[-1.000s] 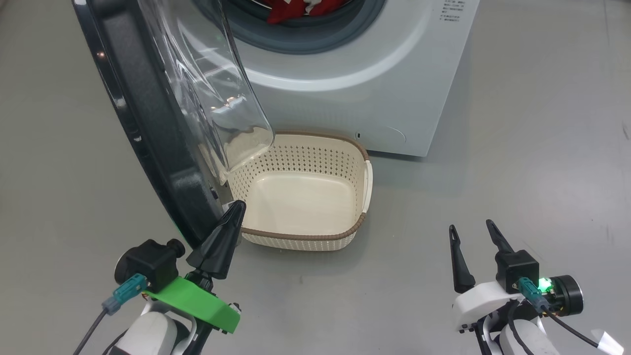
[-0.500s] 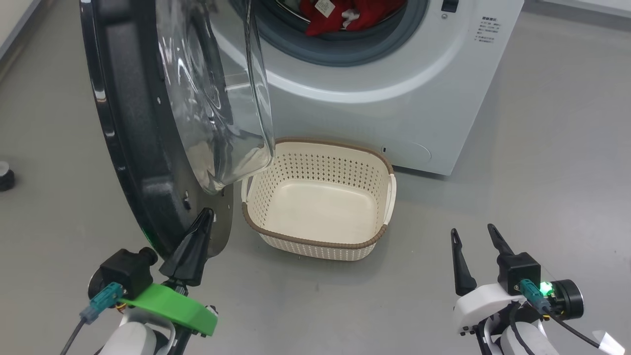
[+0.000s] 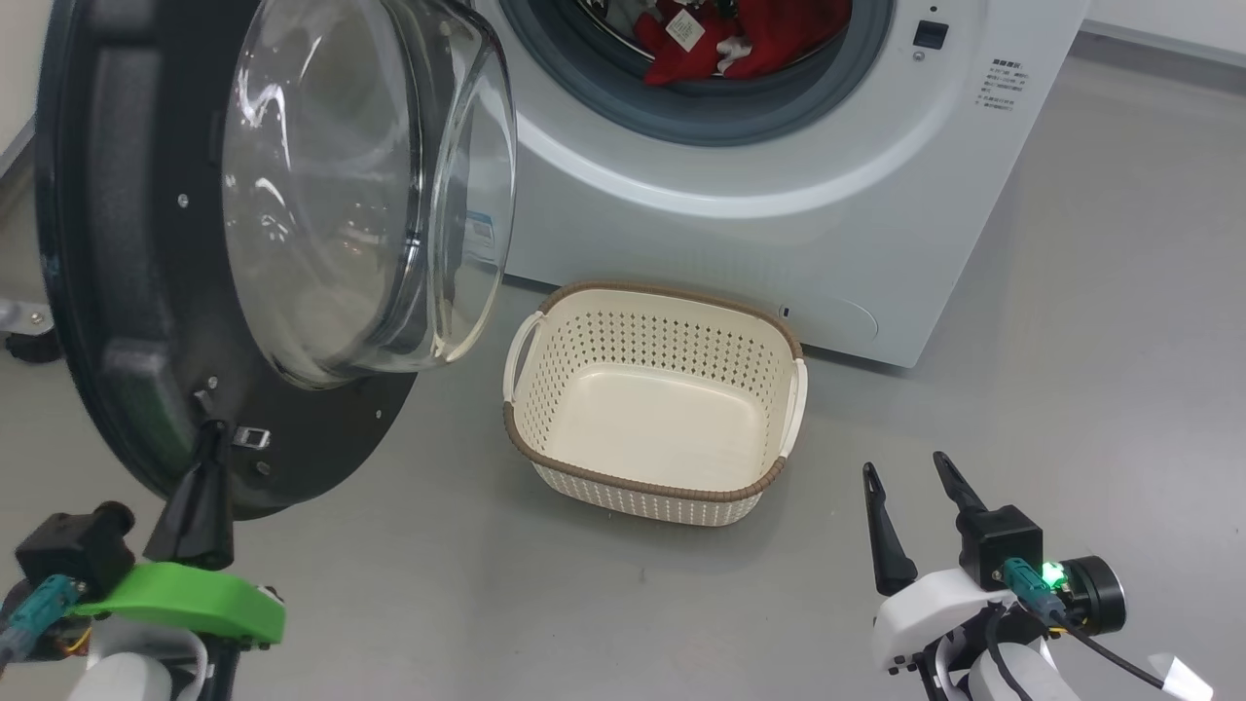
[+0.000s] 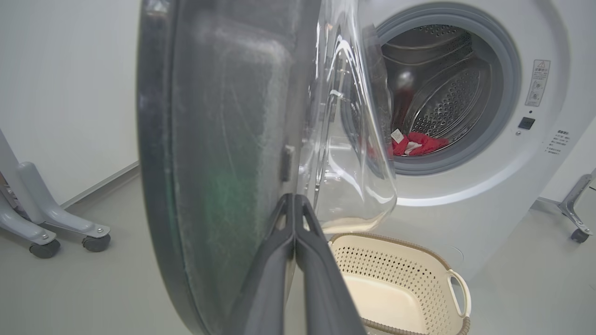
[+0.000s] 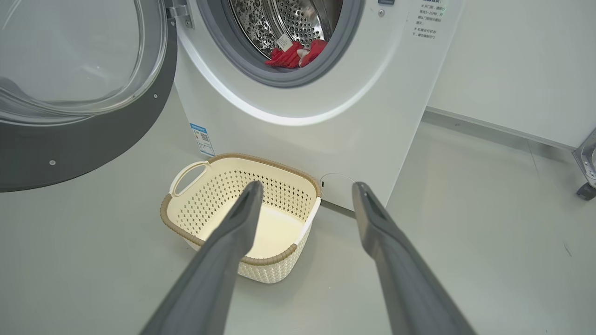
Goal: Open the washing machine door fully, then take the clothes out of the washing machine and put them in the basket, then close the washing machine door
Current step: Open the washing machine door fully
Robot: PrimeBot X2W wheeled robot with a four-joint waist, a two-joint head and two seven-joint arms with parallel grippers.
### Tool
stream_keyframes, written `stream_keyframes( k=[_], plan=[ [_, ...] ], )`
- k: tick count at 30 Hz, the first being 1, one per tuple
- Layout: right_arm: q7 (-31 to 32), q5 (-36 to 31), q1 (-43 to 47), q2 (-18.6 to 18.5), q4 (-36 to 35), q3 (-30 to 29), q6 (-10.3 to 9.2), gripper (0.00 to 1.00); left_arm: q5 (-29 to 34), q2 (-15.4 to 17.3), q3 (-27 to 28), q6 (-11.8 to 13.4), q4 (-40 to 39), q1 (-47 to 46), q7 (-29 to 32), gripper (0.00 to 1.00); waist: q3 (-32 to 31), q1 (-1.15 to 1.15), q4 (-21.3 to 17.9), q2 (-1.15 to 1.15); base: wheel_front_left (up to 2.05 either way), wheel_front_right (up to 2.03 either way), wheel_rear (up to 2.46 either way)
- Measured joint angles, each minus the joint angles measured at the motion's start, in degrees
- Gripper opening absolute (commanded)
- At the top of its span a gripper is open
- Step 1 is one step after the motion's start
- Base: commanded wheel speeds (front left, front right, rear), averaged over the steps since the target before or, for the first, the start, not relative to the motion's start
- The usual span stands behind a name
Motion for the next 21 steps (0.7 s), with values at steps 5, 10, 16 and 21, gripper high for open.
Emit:
stream_keyframes(
  k=[5, 10, 16, 21],
  plan=[
    [0.0, 0.0, -0.1, 0.0, 0.0, 0.1, -0.01, 1.0, -1.2, 1.6, 3.0, 0.4, 1.1, -0.1, 0.0, 0.0, 0.8, 0.0, -0.7, 0.0, 0.0, 0.0, 0.0],
    [0.0, 0.0, -0.2, 0.0, 0.0, 0.1, -0.01, 1.0, -1.9, 2.8, 5.4, 0.9, 3.2, -0.6, 0.0, 0.0, 1.6, 0.0, -1.7, 0.0, 0.0, 0.0, 0.0],
    [0.0, 0.0, -0.9, 0.0, 0.0, 0.3, -0.01, 1.0, -3.0, 4.2, 8.3, 1.5, 6.1, -2.1, 0.0, 0.0, 2.5, 0.0, -2.8, 0.0, 0.0, 0.0, 0.0],
    [0.0, 0.0, -1.6, -0.1, 0.0, 0.4, -0.01, 1.0, -3.0, 6.0, 9.9, 1.5, 8.5, -3.2, 0.0, 0.0, 3.3, 0.0, -4.0, 0.0, 0.0, 0.0, 0.0]
  ],
)
